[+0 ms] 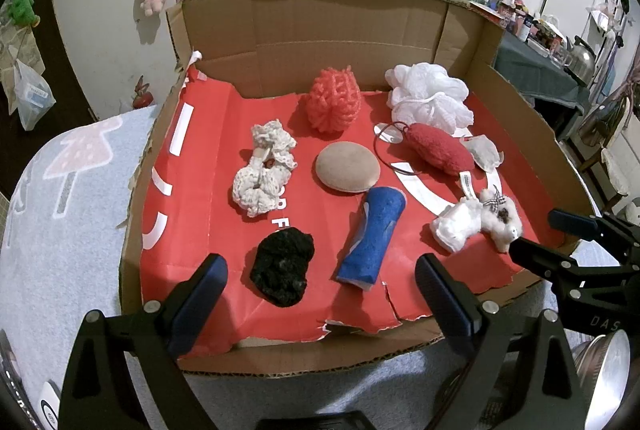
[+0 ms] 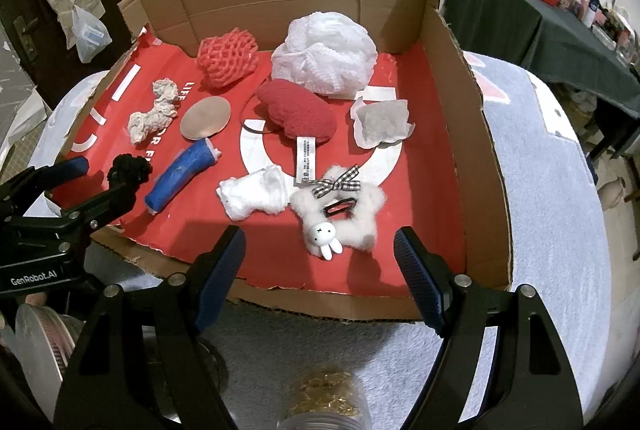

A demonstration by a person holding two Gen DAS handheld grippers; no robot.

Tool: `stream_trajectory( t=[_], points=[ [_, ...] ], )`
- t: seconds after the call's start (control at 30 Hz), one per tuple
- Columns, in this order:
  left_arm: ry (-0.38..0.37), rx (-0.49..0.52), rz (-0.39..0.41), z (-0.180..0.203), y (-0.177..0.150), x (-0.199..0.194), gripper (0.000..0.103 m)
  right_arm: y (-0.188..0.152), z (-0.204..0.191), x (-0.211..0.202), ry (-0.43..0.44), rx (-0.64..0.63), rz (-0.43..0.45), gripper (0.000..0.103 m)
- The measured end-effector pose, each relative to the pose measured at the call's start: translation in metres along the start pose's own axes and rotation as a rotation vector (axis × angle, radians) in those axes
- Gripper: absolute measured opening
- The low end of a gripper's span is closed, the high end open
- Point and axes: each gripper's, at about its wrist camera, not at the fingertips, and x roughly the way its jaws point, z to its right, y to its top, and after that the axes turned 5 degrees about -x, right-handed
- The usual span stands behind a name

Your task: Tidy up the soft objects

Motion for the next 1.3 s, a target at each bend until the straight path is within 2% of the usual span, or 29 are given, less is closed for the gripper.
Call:
stream_trajectory(
  t=[1.3],
  points=[
    [0.004, -0.011, 0.009, -0.0002, -0.0012, -0.0014, 0.097, -0.0009, 0.0003, 0.0001, 0.003, -0.001, -0.001, 0.076]
  ],
)
